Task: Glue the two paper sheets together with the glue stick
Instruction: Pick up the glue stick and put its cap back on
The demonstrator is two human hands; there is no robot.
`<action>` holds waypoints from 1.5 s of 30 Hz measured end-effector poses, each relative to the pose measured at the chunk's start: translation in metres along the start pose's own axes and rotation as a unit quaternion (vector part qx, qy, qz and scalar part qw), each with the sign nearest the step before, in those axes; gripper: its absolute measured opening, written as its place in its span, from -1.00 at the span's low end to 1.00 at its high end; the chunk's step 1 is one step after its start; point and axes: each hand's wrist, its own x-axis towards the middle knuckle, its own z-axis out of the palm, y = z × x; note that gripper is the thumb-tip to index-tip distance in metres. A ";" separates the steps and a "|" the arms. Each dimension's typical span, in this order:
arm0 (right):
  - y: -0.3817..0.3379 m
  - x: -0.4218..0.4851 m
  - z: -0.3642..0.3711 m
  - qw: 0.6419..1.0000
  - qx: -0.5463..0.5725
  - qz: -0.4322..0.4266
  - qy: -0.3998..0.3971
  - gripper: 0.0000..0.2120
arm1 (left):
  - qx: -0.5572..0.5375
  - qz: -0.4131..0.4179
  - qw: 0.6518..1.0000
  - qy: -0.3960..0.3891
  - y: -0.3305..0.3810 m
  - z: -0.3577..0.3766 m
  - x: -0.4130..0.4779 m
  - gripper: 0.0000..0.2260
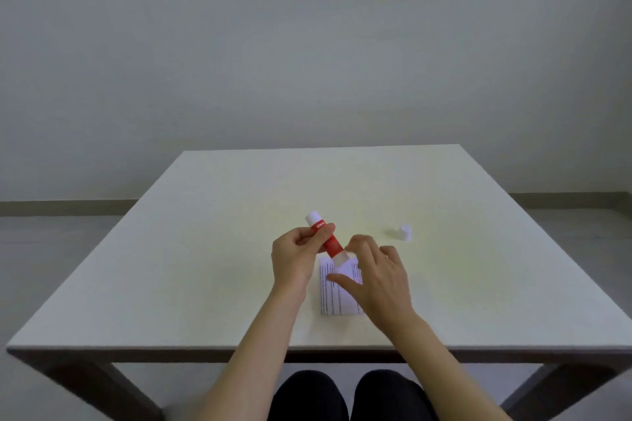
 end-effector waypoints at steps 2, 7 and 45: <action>0.019 0.006 -0.002 0.992 0.045 0.069 -0.093 -0.26 | 0.038 0.035 0.999 0.001 0.001 -0.008 0.004 -0.90; 0.078 0.012 0.004 0.939 -0.180 0.190 -0.224 -0.44 | 0.160 0.113 0.980 -0.040 0.003 -0.024 0.011 -0.93; -0.011 0.065 -0.041 0.949 0.166 0.162 -0.214 -0.72 | 0.405 0.315 0.858 -0.020 0.019 -0.027 -0.018 -0.79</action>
